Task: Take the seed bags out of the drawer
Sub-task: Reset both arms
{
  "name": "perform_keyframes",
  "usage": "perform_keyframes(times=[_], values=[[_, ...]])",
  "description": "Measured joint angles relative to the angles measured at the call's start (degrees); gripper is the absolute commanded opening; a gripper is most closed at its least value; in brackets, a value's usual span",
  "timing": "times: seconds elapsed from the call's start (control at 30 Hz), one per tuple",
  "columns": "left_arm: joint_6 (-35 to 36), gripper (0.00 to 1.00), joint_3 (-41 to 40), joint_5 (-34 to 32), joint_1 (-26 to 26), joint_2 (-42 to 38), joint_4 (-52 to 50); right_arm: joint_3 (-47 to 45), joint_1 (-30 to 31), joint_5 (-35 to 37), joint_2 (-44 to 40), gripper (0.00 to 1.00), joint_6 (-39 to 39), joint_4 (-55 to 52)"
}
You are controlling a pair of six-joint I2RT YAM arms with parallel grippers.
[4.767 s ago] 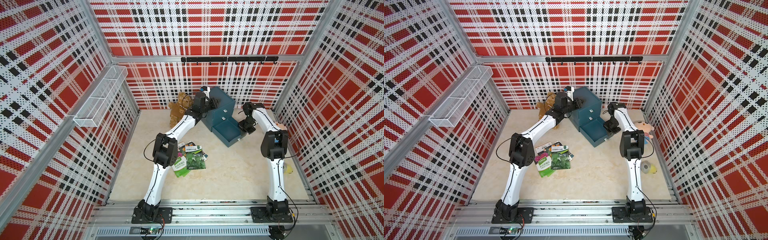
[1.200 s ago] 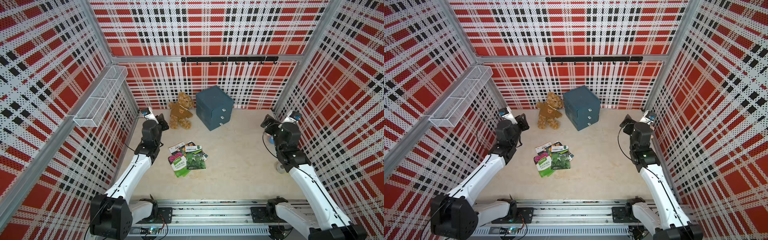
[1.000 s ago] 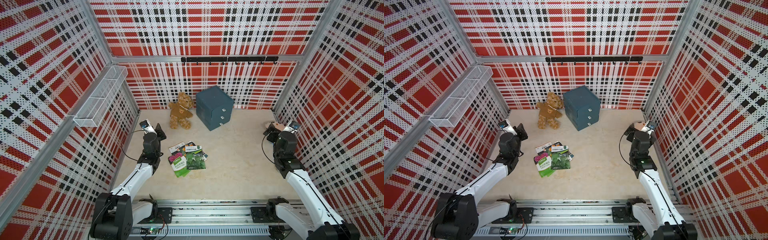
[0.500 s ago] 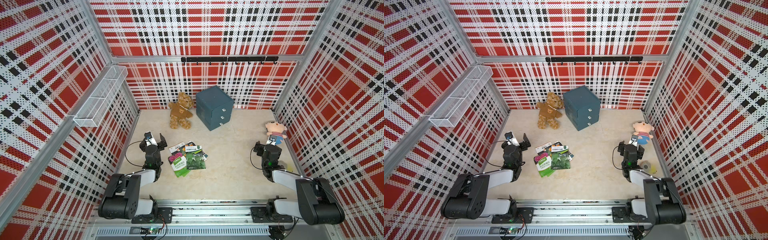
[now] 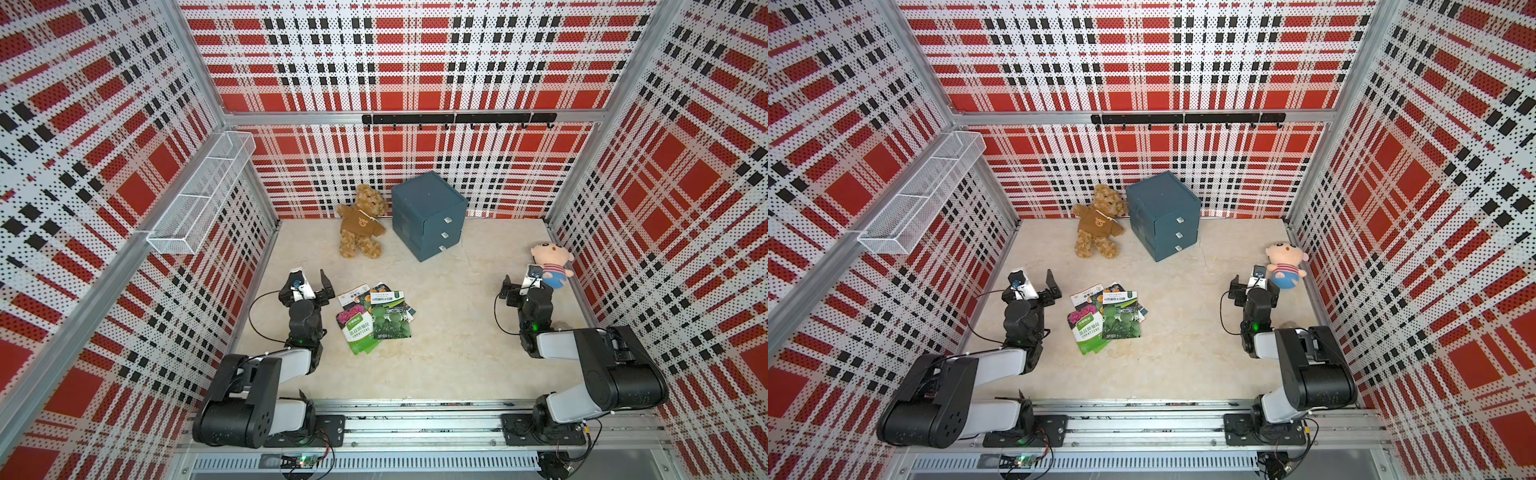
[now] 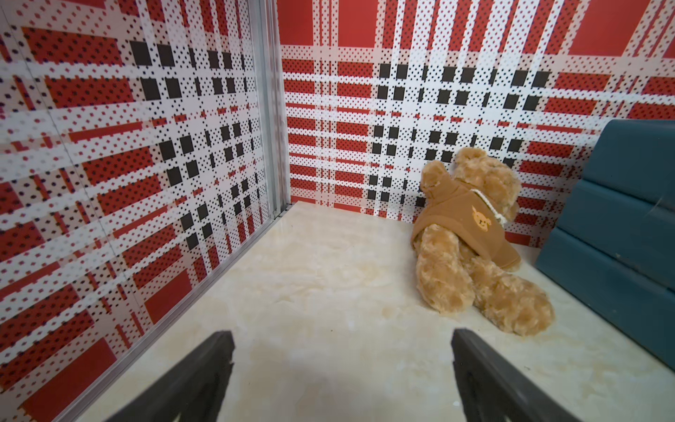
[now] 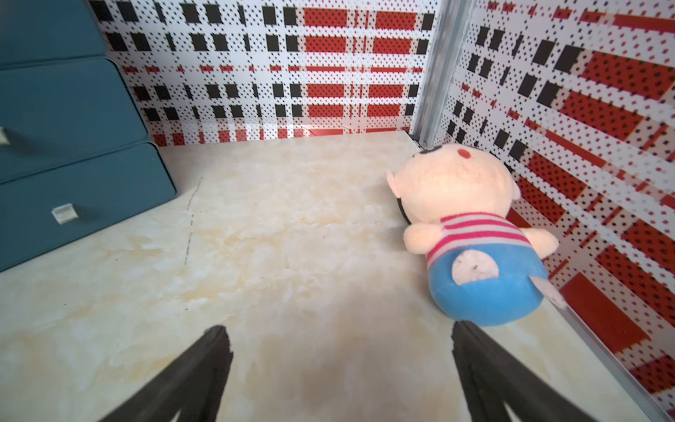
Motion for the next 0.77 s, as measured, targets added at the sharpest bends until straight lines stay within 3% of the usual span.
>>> perform_keyframes(times=[0.27,0.77], values=[[0.0,0.99,-1.8,-0.7,0.7,11.3,10.1,-1.0,-0.2,-3.7,1.0,1.0,-1.0,3.0],[-1.2,0.99,-1.8,-1.6,1.6,11.4,13.7,-1.0,-0.6,-5.9,1.2,1.0,-1.2,3.5]])
